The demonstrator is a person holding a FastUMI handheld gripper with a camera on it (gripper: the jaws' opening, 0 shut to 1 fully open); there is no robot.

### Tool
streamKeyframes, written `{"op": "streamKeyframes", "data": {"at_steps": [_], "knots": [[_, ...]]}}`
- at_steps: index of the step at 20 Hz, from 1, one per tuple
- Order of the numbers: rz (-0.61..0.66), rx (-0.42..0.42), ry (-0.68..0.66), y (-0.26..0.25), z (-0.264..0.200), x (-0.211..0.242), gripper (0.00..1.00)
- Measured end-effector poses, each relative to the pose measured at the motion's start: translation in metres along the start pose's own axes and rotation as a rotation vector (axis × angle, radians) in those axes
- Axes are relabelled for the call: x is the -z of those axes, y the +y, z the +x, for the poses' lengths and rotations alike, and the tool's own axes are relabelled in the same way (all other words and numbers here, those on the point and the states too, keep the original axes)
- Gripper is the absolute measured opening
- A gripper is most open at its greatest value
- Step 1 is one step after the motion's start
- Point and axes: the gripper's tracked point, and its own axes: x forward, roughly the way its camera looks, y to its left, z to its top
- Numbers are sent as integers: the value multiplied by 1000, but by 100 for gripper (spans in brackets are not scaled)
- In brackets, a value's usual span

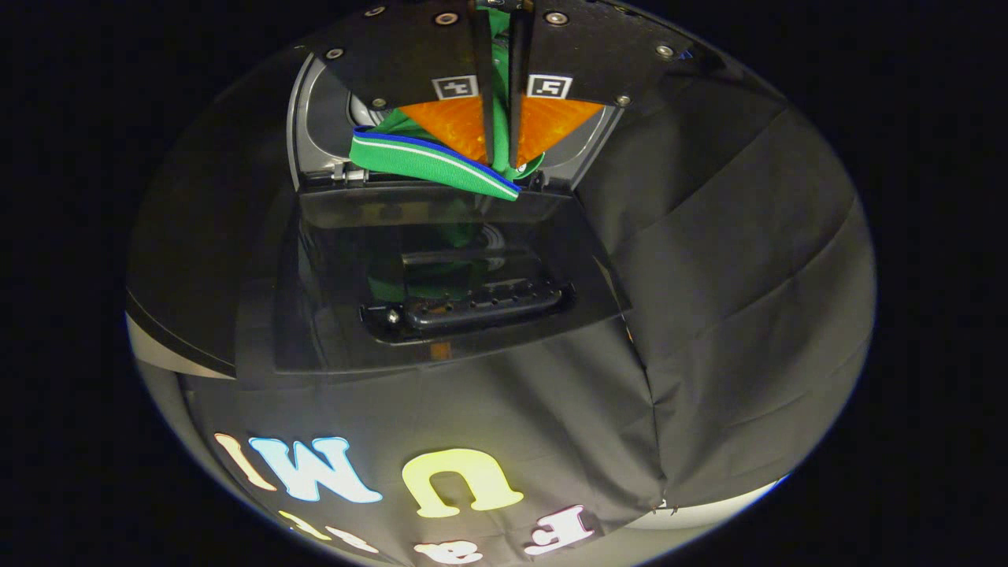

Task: Put the clothes into the washing machine and then close the washing machine lid.

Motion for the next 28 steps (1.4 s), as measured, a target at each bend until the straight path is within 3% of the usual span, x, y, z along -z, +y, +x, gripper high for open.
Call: {"op": "streamKeyframes", "data": {"at_steps": [1,2,7,11,18,28], "knots": [[-6,15,-13,-2,3,-2,11],[-13,27,-25,-6,-2,-6,22],[-86,76,-62,-16,-6,-4,96],[-131,68,-133,-6,-21,-22,96],[-160,45,-332,18,-34,-98,95],[-104,136,-395,11,23,-185,95]]}}
